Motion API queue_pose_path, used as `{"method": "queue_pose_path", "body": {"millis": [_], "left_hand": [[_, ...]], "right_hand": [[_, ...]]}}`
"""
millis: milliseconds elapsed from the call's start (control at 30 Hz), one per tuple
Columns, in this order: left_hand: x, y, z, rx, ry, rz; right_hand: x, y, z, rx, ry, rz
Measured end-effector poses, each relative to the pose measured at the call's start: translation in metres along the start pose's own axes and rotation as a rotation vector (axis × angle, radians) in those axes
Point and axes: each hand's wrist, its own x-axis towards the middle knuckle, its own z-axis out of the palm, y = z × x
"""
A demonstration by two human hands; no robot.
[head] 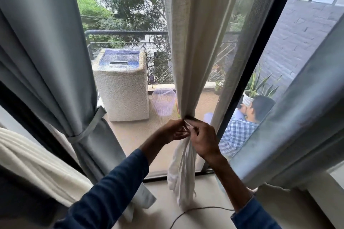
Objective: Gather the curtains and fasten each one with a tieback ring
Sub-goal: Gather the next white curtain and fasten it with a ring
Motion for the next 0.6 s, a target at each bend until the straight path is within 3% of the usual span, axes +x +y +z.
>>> {"method": "queue_pose_path", "body": {"millis": [233, 467, 600], "left_hand": [[-0.012, -0.009, 0.005, 0.155, -0.043, 0.139], [-0.010, -0.006, 0.008, 0.026, 0.113, 0.124], [-0.006, -0.013, 0.012, 0.105, 0.155, 0.238]], "right_hand": [[0.007, -0.011, 0.002, -0.389, -0.108, 0.098], [0.020, -0.018, 0.000, -0.636, -0.189, 0.142], [0.038, -0.030, 0.002, -0.777, -0.283, 0.116]]}}
